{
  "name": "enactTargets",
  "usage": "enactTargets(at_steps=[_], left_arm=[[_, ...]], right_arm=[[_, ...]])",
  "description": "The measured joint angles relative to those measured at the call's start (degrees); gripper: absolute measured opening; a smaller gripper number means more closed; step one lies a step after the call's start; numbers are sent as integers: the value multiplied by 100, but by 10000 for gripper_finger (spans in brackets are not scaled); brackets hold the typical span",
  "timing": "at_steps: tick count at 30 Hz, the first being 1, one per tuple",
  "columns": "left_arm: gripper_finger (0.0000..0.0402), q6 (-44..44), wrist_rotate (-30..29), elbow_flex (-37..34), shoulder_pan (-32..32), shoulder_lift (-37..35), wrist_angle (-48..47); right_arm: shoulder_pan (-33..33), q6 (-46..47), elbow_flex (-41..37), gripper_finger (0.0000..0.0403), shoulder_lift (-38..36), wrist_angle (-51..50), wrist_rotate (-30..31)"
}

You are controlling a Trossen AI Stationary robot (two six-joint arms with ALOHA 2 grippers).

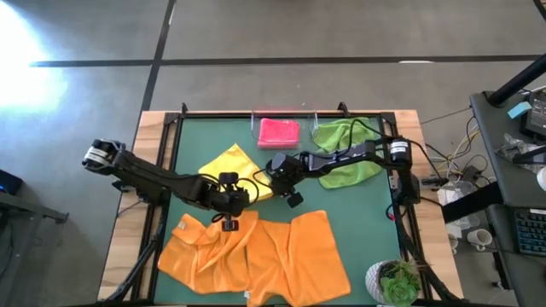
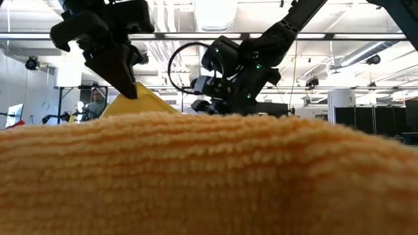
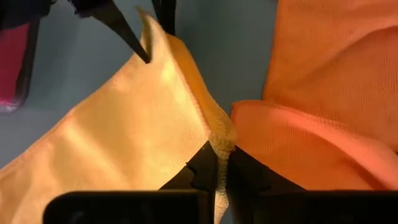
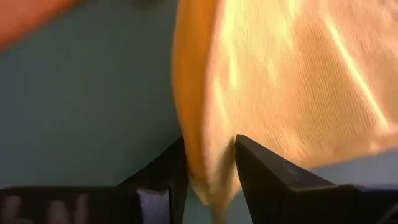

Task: Fold microfiber towels
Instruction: Fold the yellow microfiber towel

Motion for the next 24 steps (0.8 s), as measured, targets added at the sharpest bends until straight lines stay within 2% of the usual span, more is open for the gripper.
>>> enactTargets(at_steps=[9,21,24], left_arm=[[8,-133,-28,-4,0,-117,-488],[8,-133,-125,-13,0,-118,-516],[8,-133,-127,-22,0,-118,-542]], right_arm=[[0,-19,239,116,63,-487,38],[70,133,424,61,64,-572,-183],[82,136,424,54,64,-713,-421]])
